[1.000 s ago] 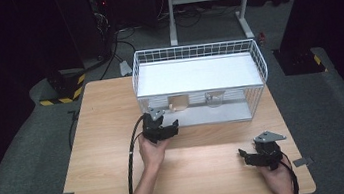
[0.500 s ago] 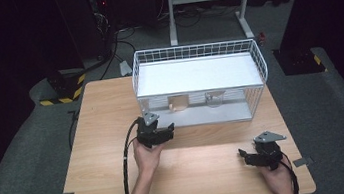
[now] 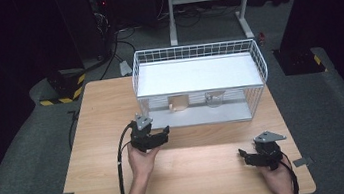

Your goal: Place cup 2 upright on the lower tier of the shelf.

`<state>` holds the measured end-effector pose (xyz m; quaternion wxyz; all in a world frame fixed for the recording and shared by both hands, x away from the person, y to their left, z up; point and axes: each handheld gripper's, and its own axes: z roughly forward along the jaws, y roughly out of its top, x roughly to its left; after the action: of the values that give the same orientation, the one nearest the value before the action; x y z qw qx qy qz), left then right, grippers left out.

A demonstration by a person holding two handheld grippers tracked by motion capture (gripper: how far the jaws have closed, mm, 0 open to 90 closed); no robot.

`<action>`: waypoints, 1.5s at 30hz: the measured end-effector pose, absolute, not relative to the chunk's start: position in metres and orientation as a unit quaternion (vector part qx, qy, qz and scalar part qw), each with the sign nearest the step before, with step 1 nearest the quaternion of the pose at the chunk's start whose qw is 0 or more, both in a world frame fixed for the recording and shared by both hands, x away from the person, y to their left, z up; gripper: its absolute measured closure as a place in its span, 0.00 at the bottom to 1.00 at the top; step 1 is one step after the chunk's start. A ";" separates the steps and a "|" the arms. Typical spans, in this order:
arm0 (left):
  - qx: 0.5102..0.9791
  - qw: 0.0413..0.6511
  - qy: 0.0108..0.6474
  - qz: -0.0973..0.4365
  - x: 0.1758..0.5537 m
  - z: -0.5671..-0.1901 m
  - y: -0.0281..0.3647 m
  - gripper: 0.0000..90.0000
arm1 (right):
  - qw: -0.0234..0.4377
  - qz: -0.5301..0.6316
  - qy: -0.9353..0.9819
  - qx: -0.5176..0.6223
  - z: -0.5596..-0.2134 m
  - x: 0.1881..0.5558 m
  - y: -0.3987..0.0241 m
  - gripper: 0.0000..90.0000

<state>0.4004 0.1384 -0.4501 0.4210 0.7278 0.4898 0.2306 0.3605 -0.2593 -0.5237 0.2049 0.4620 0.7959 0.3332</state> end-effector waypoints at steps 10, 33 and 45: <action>0.721 0.430 0.494 0.226 0.393 -0.449 0.146 0.25 | 0.205 0.333 0.796 0.462 -0.524 0.361 -0.259 0.27; 0.716 0.440 0.493 0.224 0.375 -0.447 0.160 0.24 | 0.205 0.333 0.796 0.462 -0.524 0.361 -0.259 0.27; 0.712 0.449 0.490 0.226 0.366 -0.446 0.165 0.23 | 0.205 0.333 0.796 0.462 -0.524 0.360 -0.259 0.27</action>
<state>0.3657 0.1652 -0.4457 0.4489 0.7124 0.4899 0.2259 0.3605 -0.2593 -0.5237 0.2050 0.4621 0.7959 0.3331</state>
